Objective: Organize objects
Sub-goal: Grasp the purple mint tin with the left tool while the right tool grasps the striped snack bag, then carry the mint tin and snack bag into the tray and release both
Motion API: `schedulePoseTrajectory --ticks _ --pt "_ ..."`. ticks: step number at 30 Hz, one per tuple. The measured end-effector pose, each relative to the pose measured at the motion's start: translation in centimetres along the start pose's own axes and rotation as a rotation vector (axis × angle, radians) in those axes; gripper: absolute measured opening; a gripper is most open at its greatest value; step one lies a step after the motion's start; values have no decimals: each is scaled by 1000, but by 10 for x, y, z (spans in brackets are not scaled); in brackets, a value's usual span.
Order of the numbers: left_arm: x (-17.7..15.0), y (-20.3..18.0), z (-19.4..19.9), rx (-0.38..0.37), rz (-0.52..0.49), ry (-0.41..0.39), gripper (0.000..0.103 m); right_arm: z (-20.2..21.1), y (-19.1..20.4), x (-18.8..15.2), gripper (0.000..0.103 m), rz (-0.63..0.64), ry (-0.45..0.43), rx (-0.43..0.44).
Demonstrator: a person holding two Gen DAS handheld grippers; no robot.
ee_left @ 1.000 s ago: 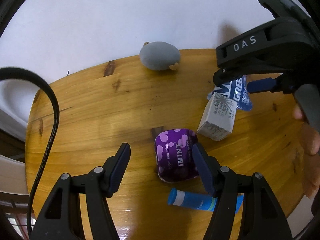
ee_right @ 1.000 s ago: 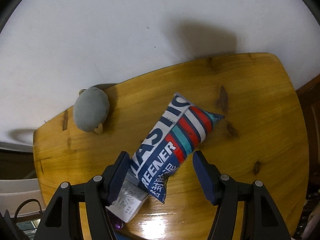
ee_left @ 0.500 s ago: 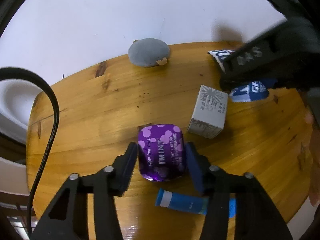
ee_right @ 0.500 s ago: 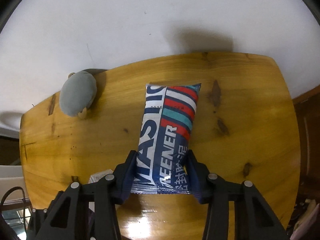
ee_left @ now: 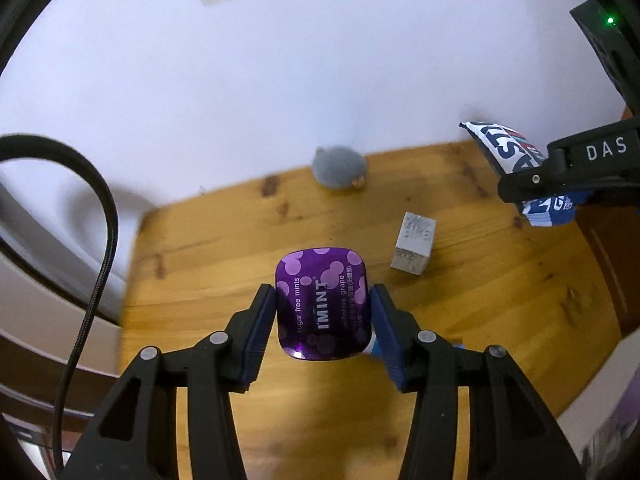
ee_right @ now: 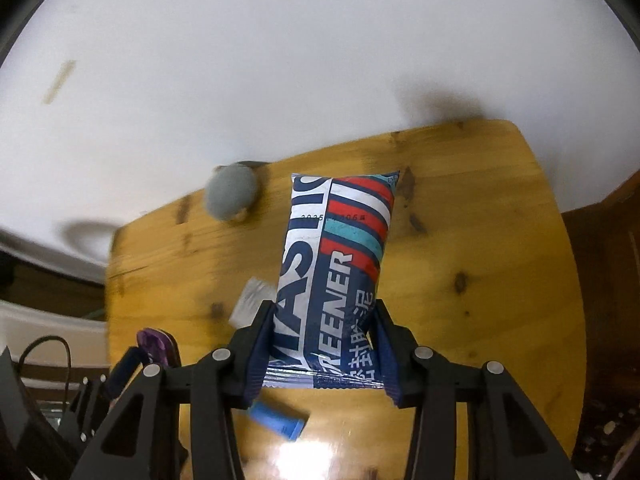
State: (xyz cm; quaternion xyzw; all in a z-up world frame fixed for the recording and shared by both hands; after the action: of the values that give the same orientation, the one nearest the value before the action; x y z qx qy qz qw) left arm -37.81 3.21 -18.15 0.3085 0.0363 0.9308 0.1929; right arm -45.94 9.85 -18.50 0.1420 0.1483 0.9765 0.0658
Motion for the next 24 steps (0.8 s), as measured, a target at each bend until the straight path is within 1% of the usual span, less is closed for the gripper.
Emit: schedulePoseTrajectory --ticks 2,3,4,9,10,13,19,24 --pt "-3 3 26 14 -14 -31 52 22 2 -11 47 17 -22 28" --pt "-4 4 41 19 -18 -45 52 31 9 -13 47 26 -31 43" --pt "-5 0 46 21 -19 -53 52 42 10 -19 47 37 -41 58" --pt "-10 2 102 45 -16 -101 52 96 26 -50 47 90 -85 130" --pt "-11 1 106 47 -15 -105 52 106 27 -55 47 98 -91 143" --pt "-12 0 133 55 -13 -127 52 141 32 -76 47 128 -113 192" --pt "-11 -4 185 52 4 -182 52 206 41 -118 47 182 -161 283" --pt "-10 -16 231 23 2 -245 52 263 31 -153 47 219 -228 340"
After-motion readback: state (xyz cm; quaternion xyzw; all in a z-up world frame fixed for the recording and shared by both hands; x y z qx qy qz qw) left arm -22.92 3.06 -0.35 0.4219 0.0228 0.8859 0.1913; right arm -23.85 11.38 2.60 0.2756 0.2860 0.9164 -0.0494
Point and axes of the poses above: each gripper's, at about its wrist camera, not at the fingertips, and z roughly against the way its jaws point, y to its left, x to its top, the point moved 5 cm from there along -z, roughly the way its jaws point, and after that the axes turned 8 degrees about -z, right-handed, at the moved point
